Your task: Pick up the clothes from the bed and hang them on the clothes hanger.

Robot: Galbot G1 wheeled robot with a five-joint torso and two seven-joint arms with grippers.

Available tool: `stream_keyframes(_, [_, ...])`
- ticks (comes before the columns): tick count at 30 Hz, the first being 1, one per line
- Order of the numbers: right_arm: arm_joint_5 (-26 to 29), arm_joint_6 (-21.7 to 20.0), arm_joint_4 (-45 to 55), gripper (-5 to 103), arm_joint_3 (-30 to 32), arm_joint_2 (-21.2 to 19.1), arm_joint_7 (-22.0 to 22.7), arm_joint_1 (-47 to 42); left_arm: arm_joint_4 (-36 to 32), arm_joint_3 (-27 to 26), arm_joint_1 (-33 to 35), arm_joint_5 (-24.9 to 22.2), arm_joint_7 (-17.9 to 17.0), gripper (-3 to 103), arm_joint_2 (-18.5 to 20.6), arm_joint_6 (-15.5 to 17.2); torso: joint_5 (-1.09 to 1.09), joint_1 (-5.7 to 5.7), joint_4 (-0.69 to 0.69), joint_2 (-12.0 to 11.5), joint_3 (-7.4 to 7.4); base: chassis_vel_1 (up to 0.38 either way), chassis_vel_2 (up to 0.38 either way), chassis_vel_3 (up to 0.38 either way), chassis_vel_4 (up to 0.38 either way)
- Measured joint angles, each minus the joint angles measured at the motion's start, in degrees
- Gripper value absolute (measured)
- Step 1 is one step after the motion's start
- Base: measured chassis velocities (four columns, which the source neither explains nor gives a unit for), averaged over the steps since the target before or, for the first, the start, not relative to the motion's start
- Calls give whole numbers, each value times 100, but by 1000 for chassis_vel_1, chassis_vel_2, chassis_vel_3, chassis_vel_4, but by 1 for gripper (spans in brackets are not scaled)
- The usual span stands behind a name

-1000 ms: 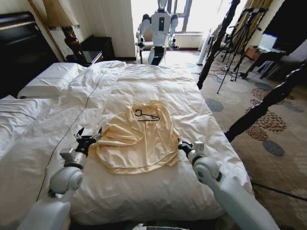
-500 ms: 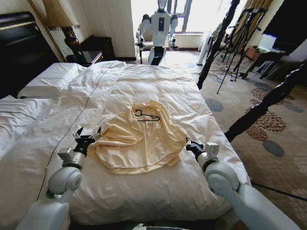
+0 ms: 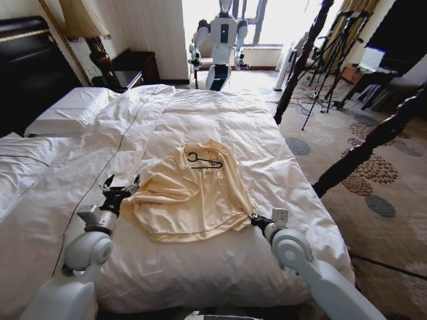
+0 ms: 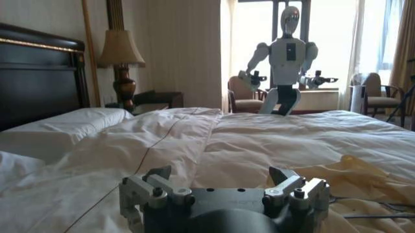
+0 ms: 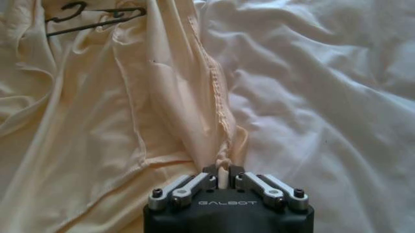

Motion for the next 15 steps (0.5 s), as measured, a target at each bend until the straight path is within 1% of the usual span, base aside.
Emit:
stream_keyframes(2, [110,-87,245,19,-2,-129,1,23,6,28,-14,0,0,100,-30,0,-1,0,-1,0,0,0,0,0,0])
stream_keyframes(3, [110,-87,245,19,-2,-129,1,23,6,28,-14,0,0,100,-30,0,-1,0,-1,0,0,0,0,0,0])
stream_keyframes(6, [317,-144,421,35,-42,-200,78,100,28,35,-35,-14,0,100,-41,0,-1,0,0,0,0,0,0,0,0])
stream_keyframes(8, [318,-144,421,35,-48,-198,84,105,30,34,-35,-20,1,100,-39,0,-1,0,0,0,0,0,0,0,0])
stream_keyframes(10, [263,-144,424,46,-53,-184,83,144,26,7,-20,-48,-2,100,-3,0,0,0,0,0,0,0,0,0,0])
stream_keyframes(11, [263,-144,424,46,-53,-184,83,144,26,7,-20,-48,-2,100,-3,0,0,0,0,0,0,0,0,0,0])
stream_keyframes(13, [253,-152,519,57,-15,-223,76,305,-5,-32,-6,-95,-19,100,21,6,1,0,-1,0,0,0,0,0,0])
stream_keyframes(14, [253,-152,519,57,-15,-223,76,305,-5,-32,-6,-95,-19,100,21,6,1,0,-1,0,0,0,0,0,0])
stream_keyframes(15, [264,-156,553,62,-7,-260,85,416,-19,-40,-3,-110,-25,100,26,12,0,0,0,0,0,0,0,0,0])
